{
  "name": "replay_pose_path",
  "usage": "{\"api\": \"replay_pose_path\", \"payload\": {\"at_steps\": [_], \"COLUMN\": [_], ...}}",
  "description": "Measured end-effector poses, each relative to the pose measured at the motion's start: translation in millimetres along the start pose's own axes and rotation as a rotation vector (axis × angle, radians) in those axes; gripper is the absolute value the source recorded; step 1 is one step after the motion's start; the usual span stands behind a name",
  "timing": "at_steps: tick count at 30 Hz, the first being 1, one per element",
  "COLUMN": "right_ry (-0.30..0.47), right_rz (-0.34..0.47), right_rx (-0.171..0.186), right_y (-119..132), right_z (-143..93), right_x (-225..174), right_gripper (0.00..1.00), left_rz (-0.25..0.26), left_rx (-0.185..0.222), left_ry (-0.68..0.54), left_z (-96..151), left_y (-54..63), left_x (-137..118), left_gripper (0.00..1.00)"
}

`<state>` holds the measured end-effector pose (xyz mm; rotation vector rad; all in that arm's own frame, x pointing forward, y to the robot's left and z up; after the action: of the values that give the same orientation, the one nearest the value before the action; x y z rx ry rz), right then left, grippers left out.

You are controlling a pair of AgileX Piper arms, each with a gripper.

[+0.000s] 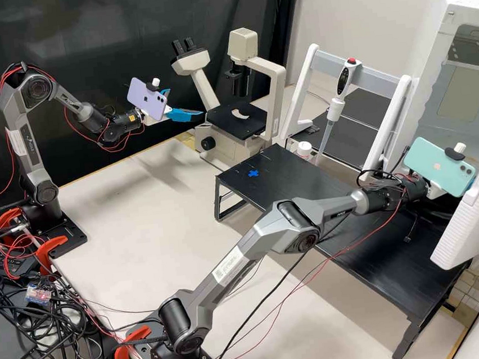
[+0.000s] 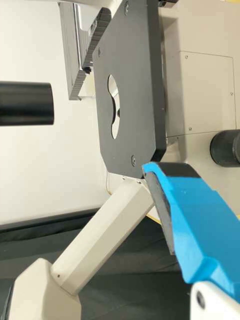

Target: Move the petri dish to the microscope

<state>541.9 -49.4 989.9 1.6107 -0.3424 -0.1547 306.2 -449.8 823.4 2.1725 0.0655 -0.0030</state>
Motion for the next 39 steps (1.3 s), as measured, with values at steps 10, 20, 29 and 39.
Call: {"api": "replay_pose_path", "payload": {"at_steps": [10, 20, 29, 39], "right_ry": [-0.009, 0.017, -0.029, 0.055], "right_rz": [-0.065, -0.157, -0.226, -0.283], "right_rx": [0.042, 0.083, 0.053, 0.005], "right_y": [18, 25, 21, 6], "right_z": [10, 18, 29, 10], "right_x": [-32, -76, -145, -244], "right_gripper": [0.00, 0.00, 0.00, 0.00], "left_rz": [0.000, 0.000, 0.000, 0.000], "left_rx": [0.000, 0.000, 0.000, 0.000], "left_ry": [0.000, 0.000, 0.000, 0.000], "left_z": [0, 0, 0, 0], "left_y": [0.0, 0.0, 0.0, 0.0], "left_x": [0, 0, 0, 0], "left_gripper": [1.00, 1.00, 1.00, 1.00]}}
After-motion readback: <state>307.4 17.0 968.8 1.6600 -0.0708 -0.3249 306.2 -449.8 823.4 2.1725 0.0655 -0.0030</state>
